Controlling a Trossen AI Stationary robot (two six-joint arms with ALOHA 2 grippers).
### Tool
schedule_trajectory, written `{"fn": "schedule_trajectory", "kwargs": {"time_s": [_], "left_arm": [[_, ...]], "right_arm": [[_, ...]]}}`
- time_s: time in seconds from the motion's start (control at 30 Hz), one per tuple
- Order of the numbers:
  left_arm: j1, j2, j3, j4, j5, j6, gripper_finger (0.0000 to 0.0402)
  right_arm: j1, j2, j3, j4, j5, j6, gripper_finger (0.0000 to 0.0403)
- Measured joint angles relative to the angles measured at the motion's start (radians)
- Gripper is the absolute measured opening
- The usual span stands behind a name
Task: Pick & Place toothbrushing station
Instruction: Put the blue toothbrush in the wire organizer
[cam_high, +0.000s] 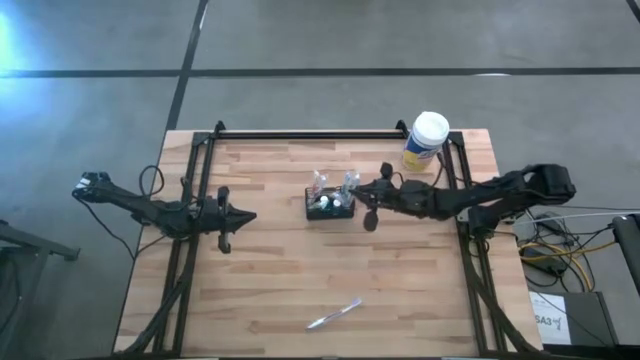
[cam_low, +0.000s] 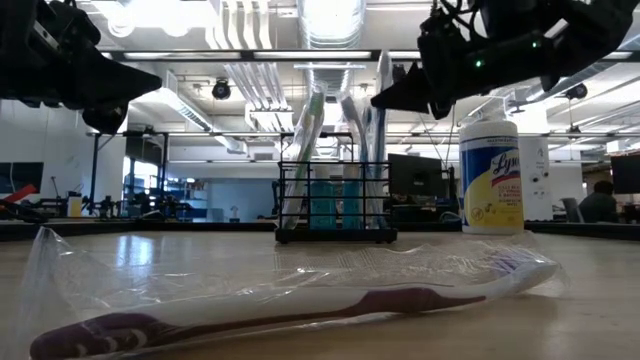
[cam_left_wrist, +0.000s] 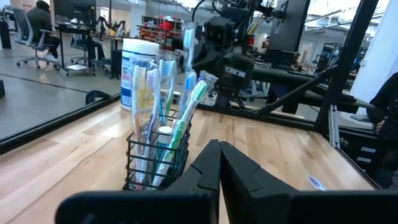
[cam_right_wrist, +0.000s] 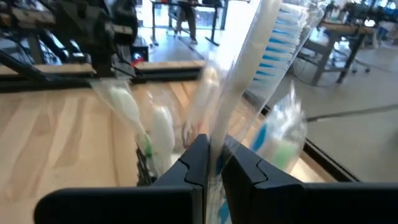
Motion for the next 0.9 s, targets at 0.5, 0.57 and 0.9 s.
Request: {"fn": "schedule_trajectory", "kwargs": {"time_s": [0.5, 0.57, 0.9], "left_arm": [[0.0, 0.0, -0.001, 0.0, 0.0, -0.002, 0.001], [0.0, 0.0, -0.001, 0.0, 0.0, -0.002, 0.0006], [0.0, 0.0, -0.001, -0.001, 0.0, -0.003, 0.0015]], "right_arm": [[0.0, 0.152, 0.004, 0.037, 0.028, 0.054, 0.0022], [0.0, 0.171, 0.007, 0.037, 0.028, 0.056, 0.0022], [0.0, 0.244, 0.035, 0.047, 0.03, 0.055, 0.0023]]}}
